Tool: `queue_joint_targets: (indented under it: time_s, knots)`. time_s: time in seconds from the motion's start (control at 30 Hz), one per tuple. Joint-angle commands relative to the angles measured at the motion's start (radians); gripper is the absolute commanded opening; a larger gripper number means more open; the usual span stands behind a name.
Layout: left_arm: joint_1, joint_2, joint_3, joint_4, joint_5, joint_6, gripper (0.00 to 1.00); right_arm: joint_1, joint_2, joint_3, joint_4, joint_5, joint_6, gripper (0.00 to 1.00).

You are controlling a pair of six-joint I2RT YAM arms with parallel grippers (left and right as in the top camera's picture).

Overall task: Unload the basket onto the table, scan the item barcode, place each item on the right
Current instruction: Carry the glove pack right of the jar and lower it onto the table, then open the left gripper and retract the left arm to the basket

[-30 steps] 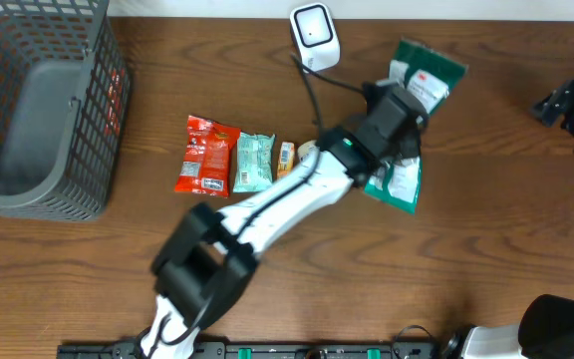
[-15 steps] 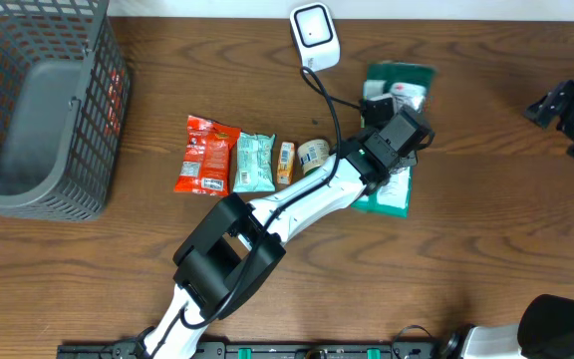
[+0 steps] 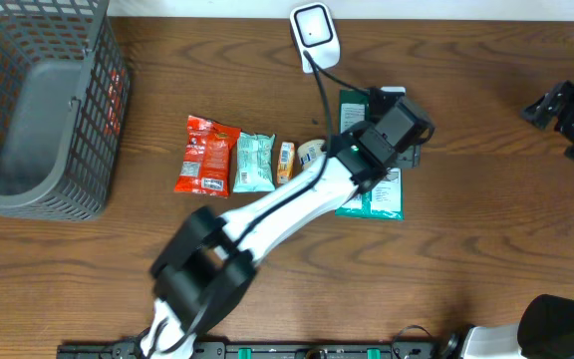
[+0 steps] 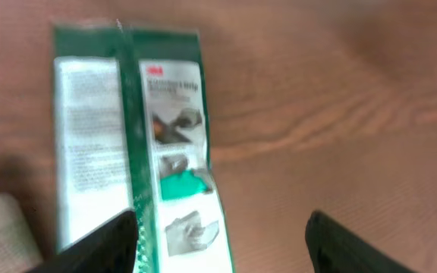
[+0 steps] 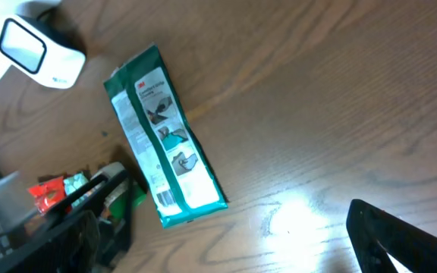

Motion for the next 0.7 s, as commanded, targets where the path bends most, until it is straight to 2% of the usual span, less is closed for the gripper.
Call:
queue_joint_targets:
  time_s: [0.0, 0.1, 0.27, 0.47, 0.67]
  knots:
    - [0.014, -0.151, 0.035, -0.12, -0.002, 0.251, 0.71, 0.025, 0.003, -0.014, -0.014, -0.008, -0.042, 0.99]
    - [0.047, -0.242, 0.035, -0.312, -0.019, 0.291, 0.7, 0.074, 0.004, -0.027, -0.023, -0.008, -0.044, 0.99]
    - [0.148, -0.365, 0.035, -0.491, -0.02, 0.291, 0.71, 0.183, 0.005, -0.051, -0.022, -0.003, -0.075, 0.99]
    - [0.343, -0.533, 0.035, -0.608, -0.02, 0.298, 0.71, 0.312, 0.007, -0.091, 0.001, 0.0, -0.074, 0.99]
    - [0.588, -0.676, 0.037, -0.621, -0.021, 0.325, 0.72, 0.42, 0.007, -0.116, 0.031, 0.029, -0.075, 0.99]
